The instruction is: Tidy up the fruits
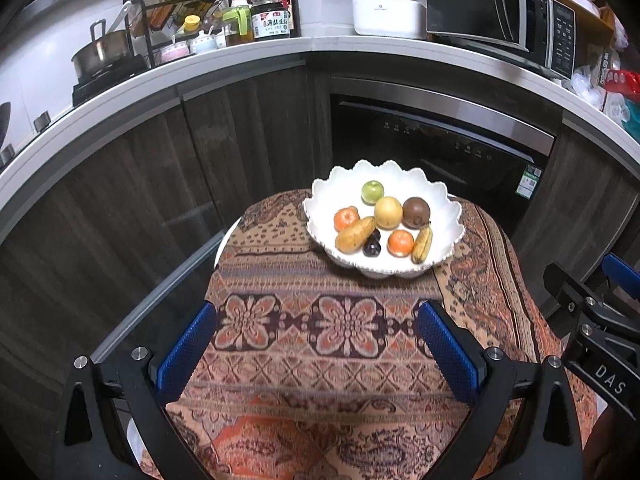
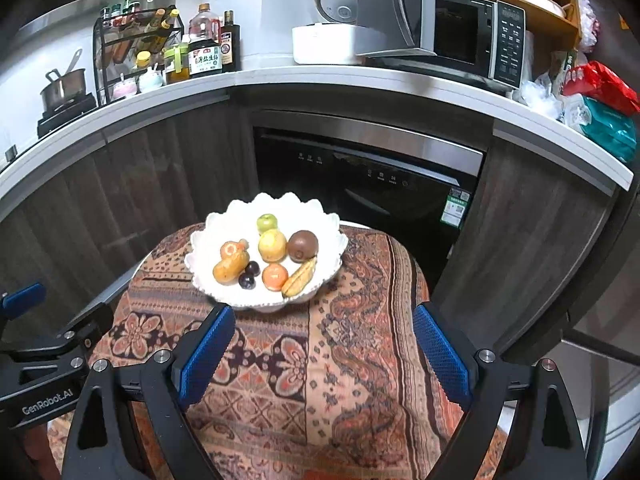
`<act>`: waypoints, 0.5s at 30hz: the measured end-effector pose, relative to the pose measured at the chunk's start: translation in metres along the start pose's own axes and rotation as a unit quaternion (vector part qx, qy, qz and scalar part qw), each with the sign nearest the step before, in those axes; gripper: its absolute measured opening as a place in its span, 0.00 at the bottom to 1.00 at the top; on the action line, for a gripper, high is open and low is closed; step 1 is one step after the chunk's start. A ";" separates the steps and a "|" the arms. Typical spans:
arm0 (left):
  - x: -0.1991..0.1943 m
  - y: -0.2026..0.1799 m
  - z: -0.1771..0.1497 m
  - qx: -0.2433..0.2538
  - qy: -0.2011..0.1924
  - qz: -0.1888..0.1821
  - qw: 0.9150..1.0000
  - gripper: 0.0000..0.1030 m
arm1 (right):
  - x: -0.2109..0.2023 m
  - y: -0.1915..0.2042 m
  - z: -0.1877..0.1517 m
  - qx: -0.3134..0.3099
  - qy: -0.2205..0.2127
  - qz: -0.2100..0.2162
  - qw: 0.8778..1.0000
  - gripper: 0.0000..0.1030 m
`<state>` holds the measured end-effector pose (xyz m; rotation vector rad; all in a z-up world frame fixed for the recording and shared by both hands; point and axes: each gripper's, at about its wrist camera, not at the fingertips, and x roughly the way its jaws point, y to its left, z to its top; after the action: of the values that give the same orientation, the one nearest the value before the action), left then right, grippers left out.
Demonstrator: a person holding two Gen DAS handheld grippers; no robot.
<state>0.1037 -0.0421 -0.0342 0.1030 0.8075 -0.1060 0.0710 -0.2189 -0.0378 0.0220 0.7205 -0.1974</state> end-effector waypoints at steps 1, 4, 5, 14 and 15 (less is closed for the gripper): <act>-0.003 0.000 -0.005 -0.001 0.000 0.002 1.000 0.99 | -0.002 -0.001 -0.004 0.001 0.001 0.000 1.000 0.89; -0.007 0.000 -0.014 -0.003 -0.003 0.004 1.000 0.99 | -0.006 -0.004 -0.013 0.002 0.003 -0.001 1.000 0.89; -0.008 0.000 -0.017 -0.003 -0.003 0.006 1.000 0.99 | -0.007 -0.004 -0.017 0.002 0.004 -0.002 1.000 0.89; -0.022 0.001 -0.045 -0.005 0.000 0.007 1.000 0.99 | -0.018 -0.008 -0.043 0.005 0.004 -0.004 1.000 0.89; -0.023 0.001 -0.048 -0.005 -0.001 0.007 1.000 0.99 | -0.019 -0.008 -0.045 0.007 0.004 -0.003 1.000 0.89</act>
<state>0.0533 -0.0336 -0.0503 0.0997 0.8055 -0.0886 0.0256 -0.2192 -0.0588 0.0330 0.7267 -0.2087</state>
